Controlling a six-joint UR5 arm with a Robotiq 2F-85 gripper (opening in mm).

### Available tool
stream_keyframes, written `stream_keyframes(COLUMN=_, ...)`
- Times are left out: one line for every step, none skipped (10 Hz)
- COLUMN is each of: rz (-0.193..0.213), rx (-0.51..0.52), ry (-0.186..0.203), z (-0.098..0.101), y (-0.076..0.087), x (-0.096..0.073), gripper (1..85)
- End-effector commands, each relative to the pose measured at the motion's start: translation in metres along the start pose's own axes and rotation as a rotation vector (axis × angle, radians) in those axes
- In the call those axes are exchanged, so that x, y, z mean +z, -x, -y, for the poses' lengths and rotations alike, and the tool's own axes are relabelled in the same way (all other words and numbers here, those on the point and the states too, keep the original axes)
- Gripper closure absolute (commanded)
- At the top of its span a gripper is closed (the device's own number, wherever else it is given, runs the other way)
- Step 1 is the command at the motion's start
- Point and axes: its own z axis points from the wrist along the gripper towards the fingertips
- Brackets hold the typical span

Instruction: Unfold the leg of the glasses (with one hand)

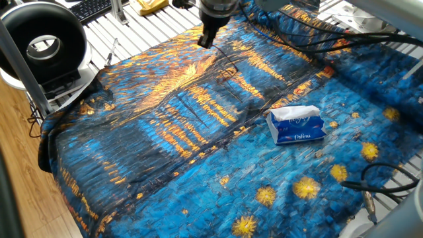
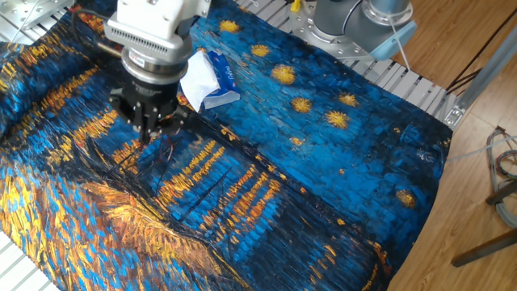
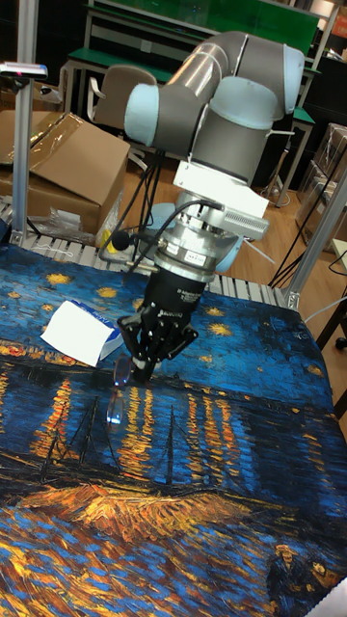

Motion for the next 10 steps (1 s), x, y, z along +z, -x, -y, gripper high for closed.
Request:
stream_keyframes(rz=0.03, rx=0.001, ry=0.011, z=-0.002, y=0.01, x=0.007, gripper=84.7)
stream_keyframes(rz=0.038, rx=-0.003, ry=0.007, z=-0.001, y=0.013, x=0.012, gripper=84.7)
stream_keyframes(rz=0.042, rx=-0.007, ry=0.001, z=0.0, y=0.015, x=0.015, gripper=84.7)
stream_keyframes(rz=0.046, rx=-0.009, ry=-0.001, z=0.001, y=0.017, x=0.017, gripper=84.7)
stream_keyframes(rz=0.053, rx=-0.012, ry=-0.002, z=0.001, y=0.019, x=0.019, gripper=84.7)
stream_keyframes(rz=0.06, rx=-0.014, ry=-0.001, z=0.0, y=0.021, x=0.02, gripper=84.7)
stream_keyframes(rz=0.069, rx=-0.013, ry=0.0, z=0.001, y=0.023, x=0.021, gripper=84.7)
stream_keyframes(rz=0.081, rx=-0.013, ry=0.002, z=0.002, y=0.025, x=0.022, gripper=84.7)
stream_keyframes(rz=0.088, rx=-0.012, ry=0.002, z=0.003, y=0.026, x=0.023, gripper=84.7)
stream_keyframes(rz=0.092, rx=-0.012, ry=0.0, z=0.003, y=0.027, x=0.024, gripper=84.7)
